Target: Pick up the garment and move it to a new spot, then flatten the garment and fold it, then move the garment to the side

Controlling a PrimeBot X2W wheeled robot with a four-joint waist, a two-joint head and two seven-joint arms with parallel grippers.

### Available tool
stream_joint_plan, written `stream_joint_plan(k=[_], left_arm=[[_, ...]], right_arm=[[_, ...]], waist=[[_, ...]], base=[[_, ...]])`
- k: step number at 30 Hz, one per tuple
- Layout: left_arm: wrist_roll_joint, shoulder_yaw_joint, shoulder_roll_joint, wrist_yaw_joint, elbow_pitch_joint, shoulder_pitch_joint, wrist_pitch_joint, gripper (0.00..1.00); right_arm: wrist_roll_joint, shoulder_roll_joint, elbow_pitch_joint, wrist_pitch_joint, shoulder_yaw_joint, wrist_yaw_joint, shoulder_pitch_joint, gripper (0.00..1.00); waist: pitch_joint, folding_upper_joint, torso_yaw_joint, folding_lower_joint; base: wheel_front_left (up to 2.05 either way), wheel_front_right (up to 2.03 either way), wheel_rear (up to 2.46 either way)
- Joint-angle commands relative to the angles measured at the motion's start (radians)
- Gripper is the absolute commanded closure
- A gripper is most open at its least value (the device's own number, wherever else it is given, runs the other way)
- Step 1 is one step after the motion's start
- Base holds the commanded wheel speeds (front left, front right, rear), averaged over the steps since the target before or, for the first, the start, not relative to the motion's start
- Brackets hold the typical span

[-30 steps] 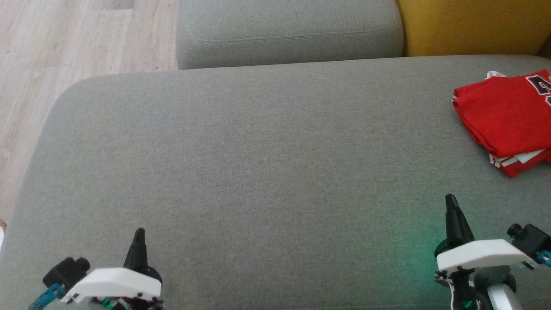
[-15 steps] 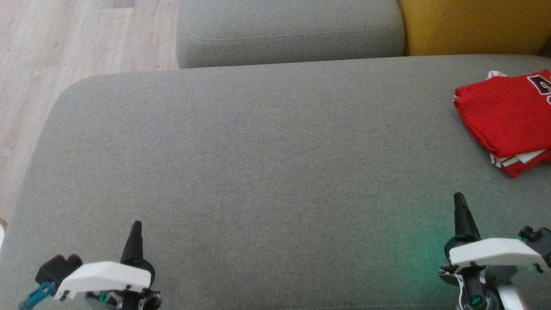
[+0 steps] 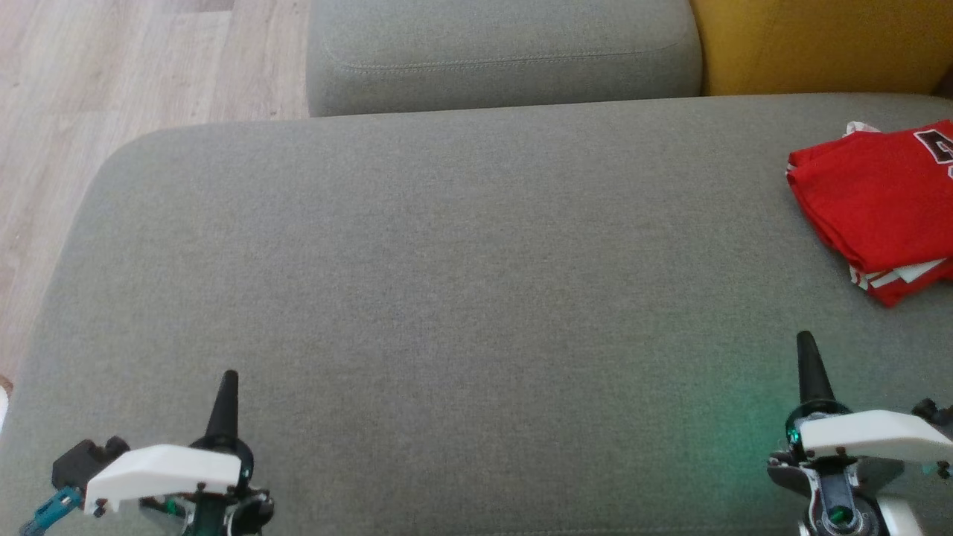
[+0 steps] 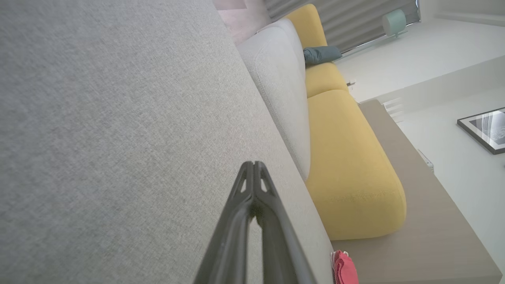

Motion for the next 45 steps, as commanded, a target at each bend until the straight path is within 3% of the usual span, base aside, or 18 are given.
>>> stream_joint_plan(k=[1, 45], left_arm=[[-0.025, 0.036, 0.003, -0.010, -0.035, -0.061, 0.009, 1.00], [-0.458, 0.127, 0.004, -0.076, -0.051, -0.119, 0.131, 1.00]], right_arm=[[0.029, -0.004, -0.040, 0.008, 0.007, 0.004, -0.062, 1.00], [0.518, -0.005, -0.080, 0.097, -0.055, 0.007, -0.071, 1.00]], waist=[[0.000, 0.0000, 0.000, 0.0000], [0.008, 0.0000, 0.007, 0.0000]], base=[[0.00, 0.00, 0.00], [0.00, 0.00, 0.00]])
